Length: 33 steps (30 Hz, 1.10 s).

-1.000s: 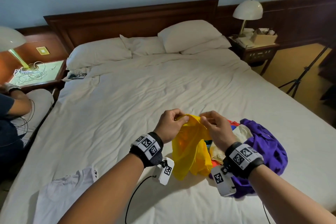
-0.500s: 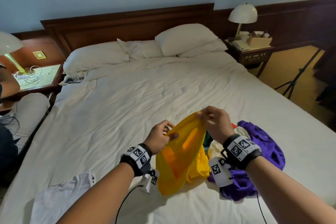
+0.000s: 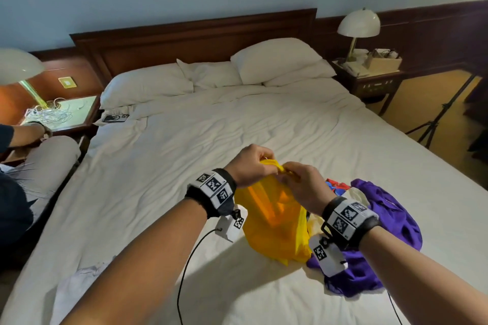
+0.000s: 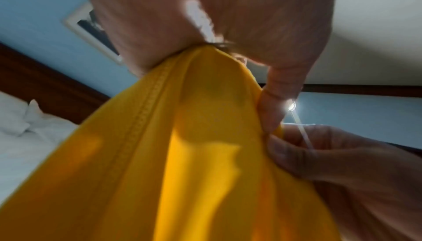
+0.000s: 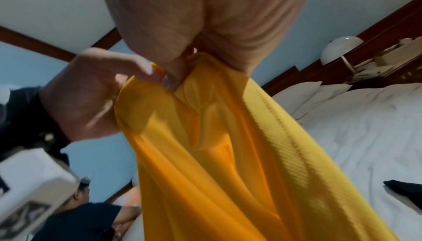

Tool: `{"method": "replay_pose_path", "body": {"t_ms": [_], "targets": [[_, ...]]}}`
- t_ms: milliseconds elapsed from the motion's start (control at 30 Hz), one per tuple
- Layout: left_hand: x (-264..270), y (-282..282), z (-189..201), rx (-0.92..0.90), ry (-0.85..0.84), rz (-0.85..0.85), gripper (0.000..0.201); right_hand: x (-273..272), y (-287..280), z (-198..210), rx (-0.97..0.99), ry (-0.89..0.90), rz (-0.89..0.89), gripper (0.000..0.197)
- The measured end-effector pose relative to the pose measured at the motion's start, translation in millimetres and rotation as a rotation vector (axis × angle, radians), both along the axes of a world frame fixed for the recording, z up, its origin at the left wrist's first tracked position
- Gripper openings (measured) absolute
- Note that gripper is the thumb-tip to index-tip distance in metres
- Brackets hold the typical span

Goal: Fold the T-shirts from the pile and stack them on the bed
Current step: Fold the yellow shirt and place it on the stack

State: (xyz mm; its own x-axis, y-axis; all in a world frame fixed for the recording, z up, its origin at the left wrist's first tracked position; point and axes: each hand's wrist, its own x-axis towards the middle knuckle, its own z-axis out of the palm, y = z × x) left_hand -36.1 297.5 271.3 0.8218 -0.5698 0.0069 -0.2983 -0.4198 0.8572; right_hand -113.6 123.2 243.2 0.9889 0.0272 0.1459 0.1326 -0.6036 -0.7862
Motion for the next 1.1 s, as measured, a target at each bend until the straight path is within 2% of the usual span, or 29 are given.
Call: {"method": "replay_pose_path", "body": {"t_ms": [67,133,200,267,333,400,433,467,500,567,633,700,767,833,933,1100], "targets": [[6,15,-7,0.092,0.012,-0.006,0.008,0,-8,4,0.039,-0.036,-0.060,0.015],[8,38,-31,0.279,0.068,-0.015,0.007,1,-20,9,0.113,-0.076,-0.132,0.014],[5,60,-61,0.383,0.107,0.076,0.010,3,-30,8,0.117,-0.073,-0.194,0.017],[0,71,-79,0.220,0.158,0.240,0.019,5,-35,-1,0.015,0.000,-0.197,0.024],[-8,66,-78,-0.011,0.213,0.332,0.019,3,-28,-10,-0.113,0.103,-0.166,0.025],[-13,54,-69,-0.141,0.262,0.286,0.014,-3,-12,-16,-0.078,0.165,-0.085,0.015],[-17,47,-65,-0.171,0.268,0.220,0.021,-5,-3,-18,-0.027,0.173,-0.007,0.036],[-21,43,-59,-0.170,0.266,0.148,0.026,-6,7,-20,0.028,0.172,0.072,0.052],[-25,41,-54,-0.164,0.253,0.084,0.028,-6,15,-23,0.045,0.171,0.116,0.055],[-30,45,-46,-0.161,0.223,0.005,0.028,-2,25,-28,0.026,0.146,0.156,0.037],[-31,60,-43,-0.127,0.215,-0.018,0.032,3,28,-30,-0.020,0.166,0.123,0.022],[-26,84,-51,0.031,0.196,-0.010,0.028,5,29,-27,-0.038,0.172,0.070,0.016],[-22,109,-70,0.308,0.126,0.012,0.015,7,27,-26,-0.027,0.136,0.008,0.016],[-23,129,-91,0.439,0.102,0.139,0.017,9,26,-29,-0.031,0.128,-0.044,0.015],[-26,148,-114,0.359,0.157,0.336,0.029,11,31,-44,-0.121,0.164,-0.074,0.014],[-20,156,-122,0.104,0.265,0.429,0.029,12,28,-67,-0.209,0.218,-0.189,0.018]]}}
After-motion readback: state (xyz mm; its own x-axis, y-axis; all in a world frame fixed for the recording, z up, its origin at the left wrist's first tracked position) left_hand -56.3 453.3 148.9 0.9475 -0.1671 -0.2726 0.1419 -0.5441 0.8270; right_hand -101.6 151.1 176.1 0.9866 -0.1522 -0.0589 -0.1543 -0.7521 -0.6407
